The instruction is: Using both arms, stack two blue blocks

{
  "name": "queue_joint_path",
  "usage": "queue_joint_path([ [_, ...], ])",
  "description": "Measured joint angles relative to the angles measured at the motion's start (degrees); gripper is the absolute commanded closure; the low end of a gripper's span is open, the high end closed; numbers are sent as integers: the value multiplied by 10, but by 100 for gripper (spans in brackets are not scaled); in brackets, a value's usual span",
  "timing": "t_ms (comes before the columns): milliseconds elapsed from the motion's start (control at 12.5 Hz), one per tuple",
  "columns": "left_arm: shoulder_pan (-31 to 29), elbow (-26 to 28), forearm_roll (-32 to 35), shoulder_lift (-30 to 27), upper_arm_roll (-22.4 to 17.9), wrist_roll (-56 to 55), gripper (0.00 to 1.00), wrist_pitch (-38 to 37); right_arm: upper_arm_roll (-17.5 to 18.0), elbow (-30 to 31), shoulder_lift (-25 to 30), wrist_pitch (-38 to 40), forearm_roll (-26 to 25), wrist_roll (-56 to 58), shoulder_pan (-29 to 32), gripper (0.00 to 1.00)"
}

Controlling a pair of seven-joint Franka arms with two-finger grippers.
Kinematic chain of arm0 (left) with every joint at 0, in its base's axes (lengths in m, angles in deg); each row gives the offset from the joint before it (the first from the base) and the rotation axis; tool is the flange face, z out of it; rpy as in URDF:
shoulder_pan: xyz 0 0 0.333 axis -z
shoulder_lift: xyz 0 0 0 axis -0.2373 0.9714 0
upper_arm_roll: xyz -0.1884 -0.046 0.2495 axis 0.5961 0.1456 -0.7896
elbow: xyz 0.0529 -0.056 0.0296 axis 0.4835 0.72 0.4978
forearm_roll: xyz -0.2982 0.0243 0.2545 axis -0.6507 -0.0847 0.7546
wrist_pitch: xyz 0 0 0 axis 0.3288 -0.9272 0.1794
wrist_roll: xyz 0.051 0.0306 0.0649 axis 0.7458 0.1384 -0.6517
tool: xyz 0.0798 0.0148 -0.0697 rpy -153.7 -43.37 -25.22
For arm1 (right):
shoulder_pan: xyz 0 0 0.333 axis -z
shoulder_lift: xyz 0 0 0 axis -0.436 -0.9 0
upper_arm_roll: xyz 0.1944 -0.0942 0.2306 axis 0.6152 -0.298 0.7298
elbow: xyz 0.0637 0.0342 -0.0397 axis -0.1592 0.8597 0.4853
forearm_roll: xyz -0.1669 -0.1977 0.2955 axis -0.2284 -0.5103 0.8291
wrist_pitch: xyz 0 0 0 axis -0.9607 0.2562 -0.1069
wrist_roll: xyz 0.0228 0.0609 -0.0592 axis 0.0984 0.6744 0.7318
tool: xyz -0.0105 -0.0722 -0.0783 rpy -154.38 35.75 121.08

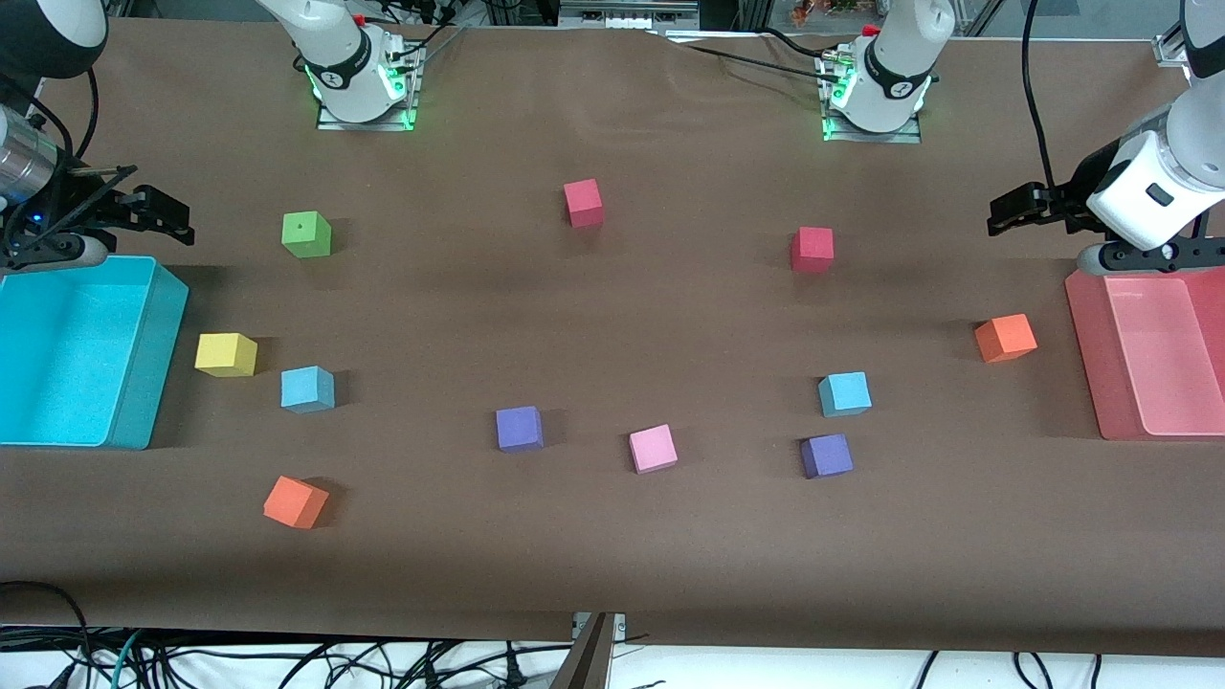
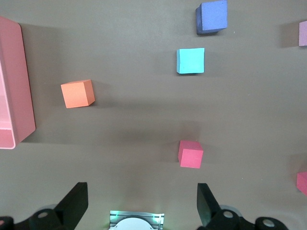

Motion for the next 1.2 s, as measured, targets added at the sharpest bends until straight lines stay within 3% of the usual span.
queue_joint_path([
  [800, 20, -16, 0, 20, 1, 3, 0, 0, 1, -1, -1, -3, 2, 0, 0, 1],
  [1200, 19, -33, 1, 20, 1, 4, 0, 28, 1, 19, -78, -120, 2, 0, 0, 1],
])
